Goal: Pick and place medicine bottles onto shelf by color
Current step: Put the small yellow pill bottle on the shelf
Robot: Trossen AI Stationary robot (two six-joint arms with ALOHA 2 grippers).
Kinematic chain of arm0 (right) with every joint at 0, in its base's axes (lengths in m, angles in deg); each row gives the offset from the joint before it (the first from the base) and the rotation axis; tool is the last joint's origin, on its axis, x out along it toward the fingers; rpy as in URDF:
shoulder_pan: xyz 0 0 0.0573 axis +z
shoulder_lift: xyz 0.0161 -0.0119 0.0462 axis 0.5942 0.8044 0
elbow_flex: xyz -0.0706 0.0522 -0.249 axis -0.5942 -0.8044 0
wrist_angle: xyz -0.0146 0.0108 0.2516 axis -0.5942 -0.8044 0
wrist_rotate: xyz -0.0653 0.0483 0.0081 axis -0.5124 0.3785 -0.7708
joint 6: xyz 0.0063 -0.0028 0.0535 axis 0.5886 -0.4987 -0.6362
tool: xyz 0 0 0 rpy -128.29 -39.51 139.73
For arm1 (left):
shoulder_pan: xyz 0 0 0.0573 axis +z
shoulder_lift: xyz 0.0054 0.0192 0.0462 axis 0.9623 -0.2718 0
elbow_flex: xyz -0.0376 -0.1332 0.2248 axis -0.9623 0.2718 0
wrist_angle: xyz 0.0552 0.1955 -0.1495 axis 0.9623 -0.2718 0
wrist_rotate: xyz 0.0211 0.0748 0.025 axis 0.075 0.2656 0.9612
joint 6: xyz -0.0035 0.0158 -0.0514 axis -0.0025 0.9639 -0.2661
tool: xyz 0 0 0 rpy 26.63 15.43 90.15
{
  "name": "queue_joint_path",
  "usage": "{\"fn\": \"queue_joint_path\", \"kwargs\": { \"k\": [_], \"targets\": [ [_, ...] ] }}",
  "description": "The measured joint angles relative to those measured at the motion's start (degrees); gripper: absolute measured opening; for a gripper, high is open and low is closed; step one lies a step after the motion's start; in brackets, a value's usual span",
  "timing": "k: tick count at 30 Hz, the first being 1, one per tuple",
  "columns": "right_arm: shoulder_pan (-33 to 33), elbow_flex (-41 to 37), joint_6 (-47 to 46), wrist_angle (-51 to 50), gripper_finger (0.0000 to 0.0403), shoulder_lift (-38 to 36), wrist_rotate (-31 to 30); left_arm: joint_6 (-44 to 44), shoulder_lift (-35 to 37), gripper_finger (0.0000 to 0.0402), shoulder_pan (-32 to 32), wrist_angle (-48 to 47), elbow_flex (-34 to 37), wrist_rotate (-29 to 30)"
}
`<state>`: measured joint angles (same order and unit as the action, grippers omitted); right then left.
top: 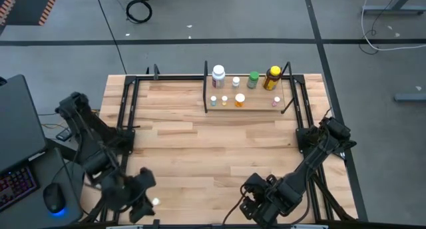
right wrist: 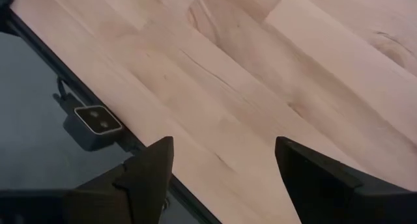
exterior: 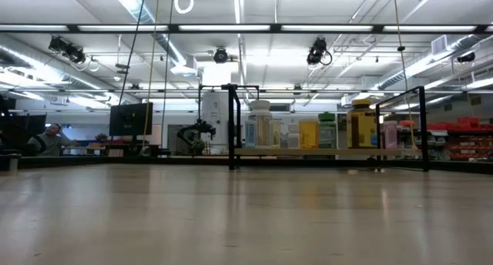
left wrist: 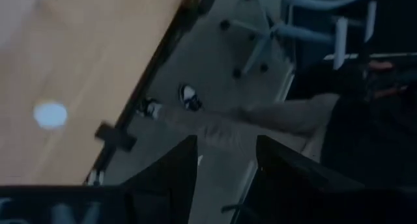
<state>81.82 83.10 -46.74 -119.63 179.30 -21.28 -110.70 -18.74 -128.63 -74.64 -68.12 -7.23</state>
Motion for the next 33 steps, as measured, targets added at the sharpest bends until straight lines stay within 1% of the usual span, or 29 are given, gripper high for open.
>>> {"fn": "queue_joint_path", "kwargs": {
  "k": [4,7,10,13,18,22,25,27,30,33],
  "targets": [
    [-0.61,-0.48,0.14,2.18,0.0277,0.0,-0.11,-2.76,-2.12,0.0164,-3.51,0.02,-0.15,0.01],
    [-0.94,-0.48,0.17,3.32,0.0277,0.0,-0.28,-2.2,-4.71,0.0164,-4.64,-0.47,-0.13,-0.24],
    [-1.23,-0.48,0.17,3.51,0.0277,0.0,-0.28,0.8,-6.99,0.0157,-4.5,-1.52,-0.15,-2.89],
    [-1.45,-0.48,0.17,3.57,0.0277,0.0,-0.24,4.23,-8.61,0.014,-3.84,-3.27,-0.13,-5.24],
    [-1.65,-0.48,0.53,3.88,0.0277,0.0,0.81,9.78,-8.92,0.0107,-3.07,-8.34,-0.13,-5.37],
    [-1.72,-0.48,1.6,3.89,0.0277,0.0,1.59,14.05,-8.94,0.0102,-2.61,-11.53,-0.13,-4.66],
    [-1.73,-0.48,2.1,3.86,0.0277,0.0,1.71,17.23,-9.65,0.0116,-2.31,-12.76,-0.15,-3.05],
    [-1.71,-0.48,2.16,3.86,0.0277,0.0,1.86,18.51,-10.67,0.0135,-1.95,-13.53,-0.15,-2.86],
    [-1.71,-0.48,2.13,3.86,0.0277,0.0,1.88,20.27,-12.96,0.0177,-1.89,-13.46,-0.15,-3.28],
    [-1.71,-0.48,1.8,3.85,0.0277,0.0,1.88,20.5,-15.46,0.0227,-1.92,-13.89,-0.15,-3.49]
  ]
}}
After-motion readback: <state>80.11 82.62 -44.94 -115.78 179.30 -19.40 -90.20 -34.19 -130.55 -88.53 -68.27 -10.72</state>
